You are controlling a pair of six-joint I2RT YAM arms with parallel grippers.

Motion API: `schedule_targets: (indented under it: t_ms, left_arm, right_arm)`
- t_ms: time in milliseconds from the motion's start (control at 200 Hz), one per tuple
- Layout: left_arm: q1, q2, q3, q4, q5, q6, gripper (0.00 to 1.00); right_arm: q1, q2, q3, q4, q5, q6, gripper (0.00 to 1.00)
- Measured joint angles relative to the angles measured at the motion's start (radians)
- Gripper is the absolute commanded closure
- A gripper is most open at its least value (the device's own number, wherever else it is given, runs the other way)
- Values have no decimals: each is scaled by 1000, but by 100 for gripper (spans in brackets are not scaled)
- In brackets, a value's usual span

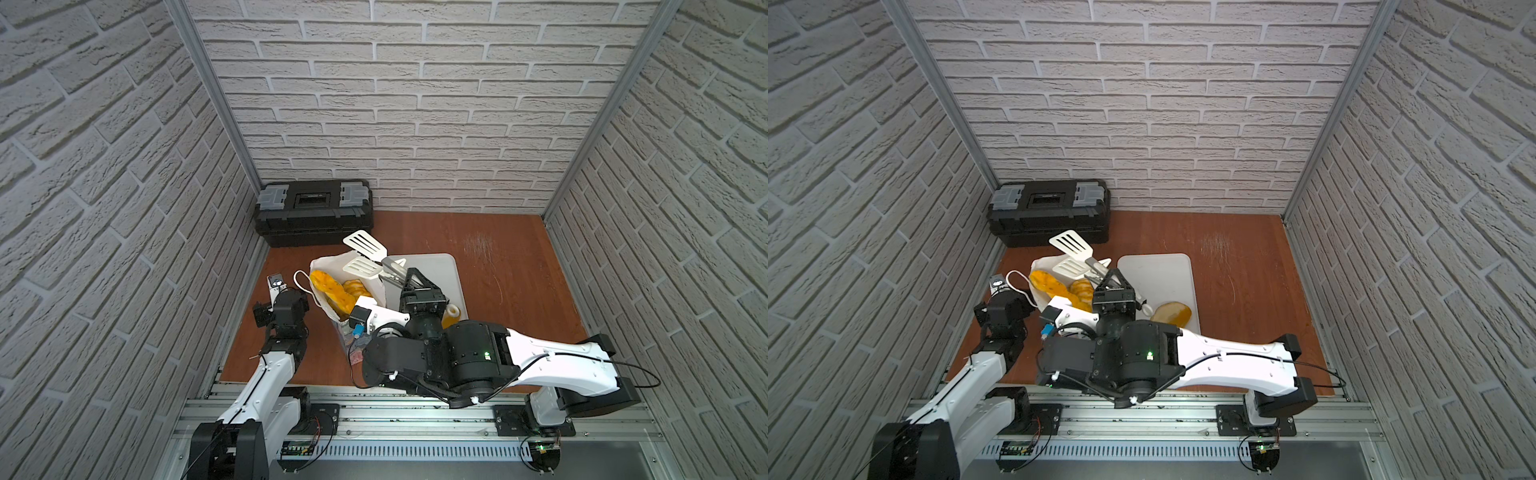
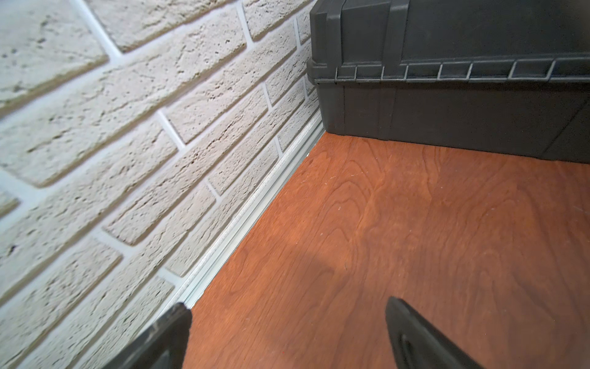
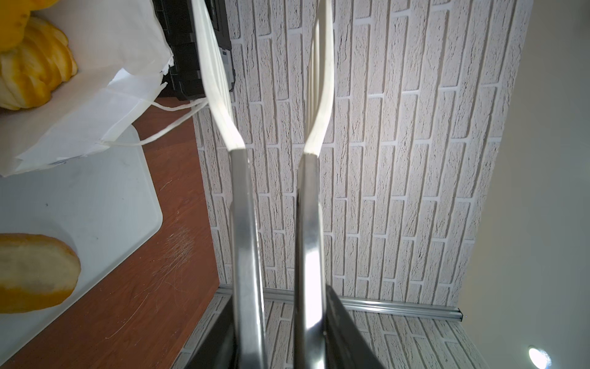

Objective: Pack bread into a paper bag
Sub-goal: Place the fake bread in the paper bag, then adjust the fake bread on the plate.

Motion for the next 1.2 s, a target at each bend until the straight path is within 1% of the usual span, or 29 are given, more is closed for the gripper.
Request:
schedule_targets:
  t_ms: [150,220,290,460,580,830,1035,1090,1120,1155,1200]
  left_arm:
    - [0,0,0,1,2,0,2]
    - [0,0,0,1,5,0,2]
    - [0,0,0,1,7,0,2]
    - [0,0,0,1,8,0,2]
    - [0,2,0,1,11,0,2]
    - [0,27,0,5,18,0,2]
    - [0,34,0,6,22,0,2]
    - [0,34,0,6,23,0,2]
    - [0,34,0,6,23,0,2]
    - [0,34,0,6,23,0,2]
    - [0,35,0,8,23,0,2]
  right_arm:
    - [-32,-82,-13,149,-29,-60,66]
    - [-72,-134,-13,190,-56,-56,66]
    - [-124,-179,-7,186,-86,-20,66]
    - [-260,-243,9,65,-194,157,66]
    - [-317,-272,-79,-19,-271,279,66]
    - [-350,-346,-335,-114,-450,511,66]
    - [-354,-412,-414,-191,-547,674,66]
    - [-355,-418,-433,-206,-571,706,68]
    - [-356,-418,-445,-214,-586,723,73]
    - [-357,-416,-460,-224,-605,743,80]
    - [-360,-412,-484,-235,-631,764,92]
